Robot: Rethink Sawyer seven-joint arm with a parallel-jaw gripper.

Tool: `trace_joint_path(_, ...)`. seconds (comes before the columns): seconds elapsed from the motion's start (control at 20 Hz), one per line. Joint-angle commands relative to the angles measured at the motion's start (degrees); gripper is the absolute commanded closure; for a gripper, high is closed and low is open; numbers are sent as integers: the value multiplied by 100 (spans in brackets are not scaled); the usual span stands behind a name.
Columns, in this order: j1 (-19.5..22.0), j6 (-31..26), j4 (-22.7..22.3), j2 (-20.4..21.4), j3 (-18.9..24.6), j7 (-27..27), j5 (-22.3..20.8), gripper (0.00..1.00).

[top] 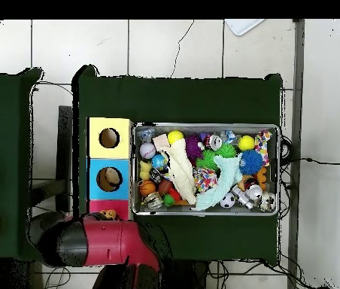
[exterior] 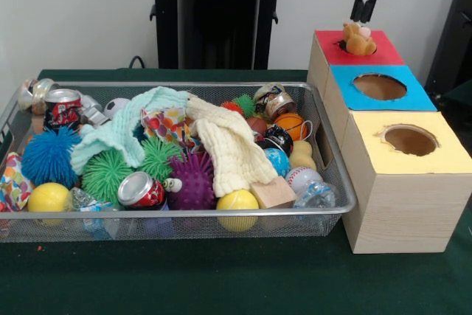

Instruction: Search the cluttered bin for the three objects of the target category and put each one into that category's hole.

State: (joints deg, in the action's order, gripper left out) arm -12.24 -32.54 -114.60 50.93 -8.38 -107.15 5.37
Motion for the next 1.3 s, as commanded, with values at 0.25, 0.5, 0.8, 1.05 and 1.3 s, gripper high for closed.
trace_joint_path(0.25, -38, -137, -634, 133, 276, -728, -15, 100)
trace_joint_path(0.5, 105, 407, -767, -189, 429, -691, 8, 100)
trace_joint_path(0.8, 117, 746, -502, -637, 465, -718, -42, 100)
trace_joint_path(1.05, 175, 1115, -638, -724, 520, -709, -32, 100)
trace_joint_path(1.3, 117, 1016, -542, -744, 546, -805, 94, 100)
